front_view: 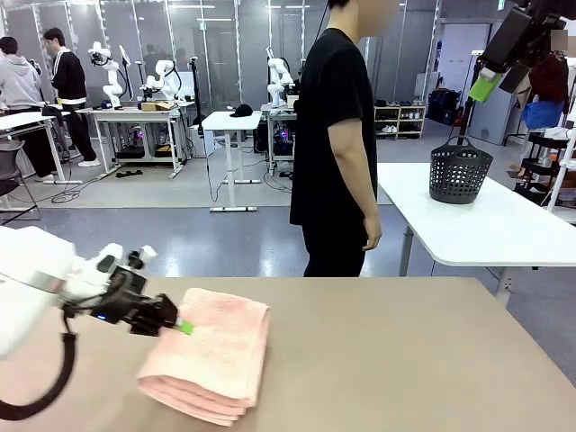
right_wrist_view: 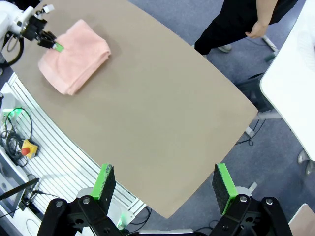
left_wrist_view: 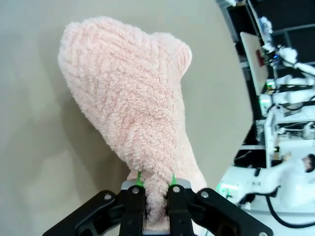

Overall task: Fold the towel.
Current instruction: Pick up the 100 cm Hotel Towel and place it on the left side of the table.

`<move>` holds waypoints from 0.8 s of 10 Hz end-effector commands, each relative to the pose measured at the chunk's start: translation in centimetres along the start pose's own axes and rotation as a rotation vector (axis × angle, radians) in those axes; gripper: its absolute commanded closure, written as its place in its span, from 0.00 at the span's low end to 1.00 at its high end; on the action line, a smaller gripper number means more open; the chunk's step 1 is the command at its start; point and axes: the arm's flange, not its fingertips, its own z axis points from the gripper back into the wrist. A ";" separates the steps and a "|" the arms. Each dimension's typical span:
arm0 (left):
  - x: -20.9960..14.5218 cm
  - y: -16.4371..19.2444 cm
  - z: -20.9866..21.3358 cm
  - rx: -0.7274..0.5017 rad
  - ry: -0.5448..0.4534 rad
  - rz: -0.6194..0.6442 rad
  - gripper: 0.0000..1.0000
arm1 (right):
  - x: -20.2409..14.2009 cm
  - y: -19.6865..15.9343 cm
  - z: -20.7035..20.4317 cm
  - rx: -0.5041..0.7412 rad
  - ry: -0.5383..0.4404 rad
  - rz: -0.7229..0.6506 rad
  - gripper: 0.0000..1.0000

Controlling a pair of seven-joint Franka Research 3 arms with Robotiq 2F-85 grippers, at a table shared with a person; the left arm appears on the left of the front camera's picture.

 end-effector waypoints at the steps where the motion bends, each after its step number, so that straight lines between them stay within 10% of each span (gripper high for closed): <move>1: 0.9 1.9 5.5 -0.003 0.028 0.000 1.00 | -0.1 0.0 0.1 -0.002 0.007 -0.002 0.00; 8: -1.9 12.3 16.9 0.150 0.037 0.001 1.00 | -0.1 0.0 0.1 -0.002 0.007 -0.002 0.00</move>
